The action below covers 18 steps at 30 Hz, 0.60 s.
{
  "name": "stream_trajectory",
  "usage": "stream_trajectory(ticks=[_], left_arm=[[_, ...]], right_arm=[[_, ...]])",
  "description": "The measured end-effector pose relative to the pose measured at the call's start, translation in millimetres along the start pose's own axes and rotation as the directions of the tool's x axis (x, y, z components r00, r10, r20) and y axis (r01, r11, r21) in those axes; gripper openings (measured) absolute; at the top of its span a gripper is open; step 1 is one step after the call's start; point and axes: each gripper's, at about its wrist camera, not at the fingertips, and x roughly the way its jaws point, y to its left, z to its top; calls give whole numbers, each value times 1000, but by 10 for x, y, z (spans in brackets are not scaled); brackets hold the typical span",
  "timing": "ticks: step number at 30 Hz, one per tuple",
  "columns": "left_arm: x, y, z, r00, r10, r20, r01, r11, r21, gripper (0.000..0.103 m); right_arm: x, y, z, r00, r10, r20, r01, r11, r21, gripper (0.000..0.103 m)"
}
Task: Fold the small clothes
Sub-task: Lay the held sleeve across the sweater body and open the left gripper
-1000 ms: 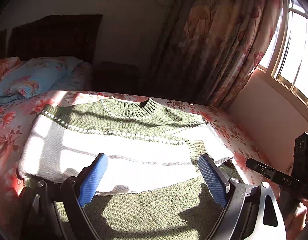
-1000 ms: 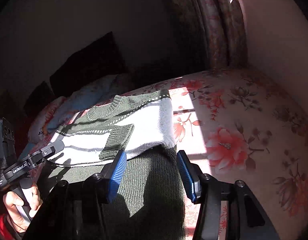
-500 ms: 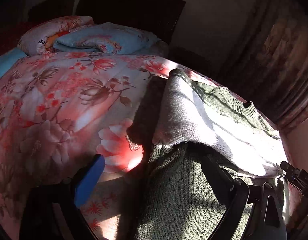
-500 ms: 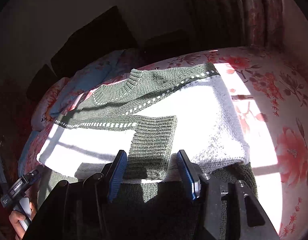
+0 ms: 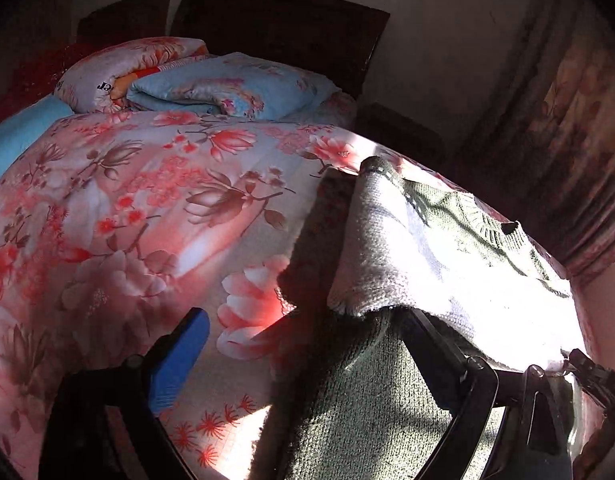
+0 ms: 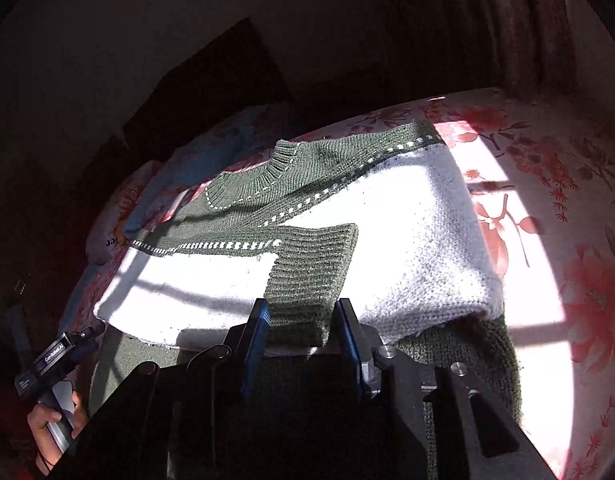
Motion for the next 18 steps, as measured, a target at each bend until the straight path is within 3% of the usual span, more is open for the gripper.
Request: stream_trajectory(ticks=[4,7,10,12,16,18], left_arm=[[162,-131,40,999,17,-42,-13,997,74,103],[232,-217,0,997,32,-65,-24,994,108,103],[222,-253,-16,998,43,-52,-36,991,130,103],[236,-213,-9,998,38,-58,-32,993,111,103],[244,-160,-9,998,18,-65,-12,996,88,103],[238,-165,-13,998,14,-65,-8,996,91,103]], right_arm=[[9,-10,12,1000,-1,0,1,1000,5,29],[-25,59,16,999,-34,17,35,998,-56,11],[-262,134,75,992,-67,104,78,992,-98,10],[-399,97,140,982,-132,138,146,984,-99,10],[-187,-108,138,977,-214,18,215,971,-105,10],[-180,-154,78,971,-238,28,240,966,-94,10]])
